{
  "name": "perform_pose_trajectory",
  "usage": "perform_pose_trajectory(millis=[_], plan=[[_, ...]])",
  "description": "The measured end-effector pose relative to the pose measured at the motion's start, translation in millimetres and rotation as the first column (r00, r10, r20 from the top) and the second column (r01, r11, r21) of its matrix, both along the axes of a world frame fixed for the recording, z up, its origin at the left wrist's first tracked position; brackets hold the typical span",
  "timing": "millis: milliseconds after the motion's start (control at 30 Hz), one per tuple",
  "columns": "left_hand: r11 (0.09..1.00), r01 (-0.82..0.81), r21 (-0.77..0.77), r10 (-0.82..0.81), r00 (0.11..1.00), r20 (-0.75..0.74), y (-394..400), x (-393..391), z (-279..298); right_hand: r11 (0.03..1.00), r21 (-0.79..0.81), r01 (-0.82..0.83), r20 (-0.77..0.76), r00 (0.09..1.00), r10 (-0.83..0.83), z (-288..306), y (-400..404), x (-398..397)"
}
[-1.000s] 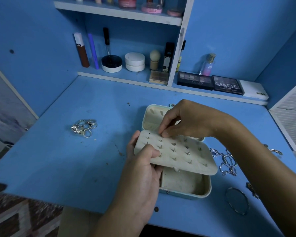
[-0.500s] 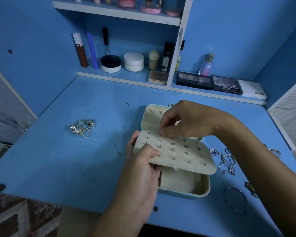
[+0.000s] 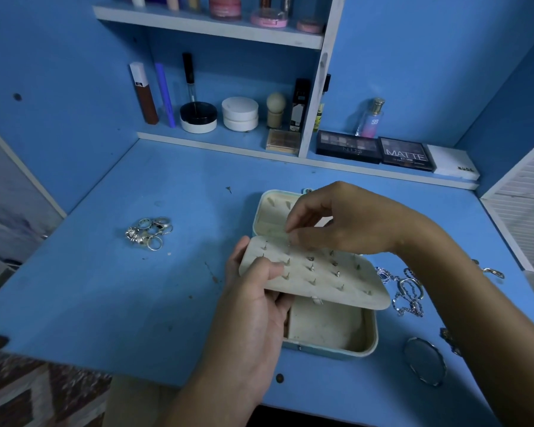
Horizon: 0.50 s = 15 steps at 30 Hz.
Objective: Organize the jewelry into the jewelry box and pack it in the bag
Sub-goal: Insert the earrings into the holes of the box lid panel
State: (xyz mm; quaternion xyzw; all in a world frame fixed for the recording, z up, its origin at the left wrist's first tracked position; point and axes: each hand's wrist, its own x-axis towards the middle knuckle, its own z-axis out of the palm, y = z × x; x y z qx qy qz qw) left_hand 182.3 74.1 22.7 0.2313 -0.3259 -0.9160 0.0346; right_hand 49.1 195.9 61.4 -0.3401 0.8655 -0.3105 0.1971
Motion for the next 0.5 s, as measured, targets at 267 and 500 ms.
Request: perform_pose_trajectory(millis=[267, 500], plan=[[1.0, 0.03, 0.001, -0.03, 0.994, -0.109, -4, 3, 5, 0.961, -0.258, 0.098, 0.07, 0.994, -0.083, 21, 42, 11], [0.997, 0.061, -0.052, -0.065, 0.995, -0.072, -4, 2, 10, 0.964, -0.261, 0.058, 0.027, 0.998, -0.052, 19, 54, 20]])
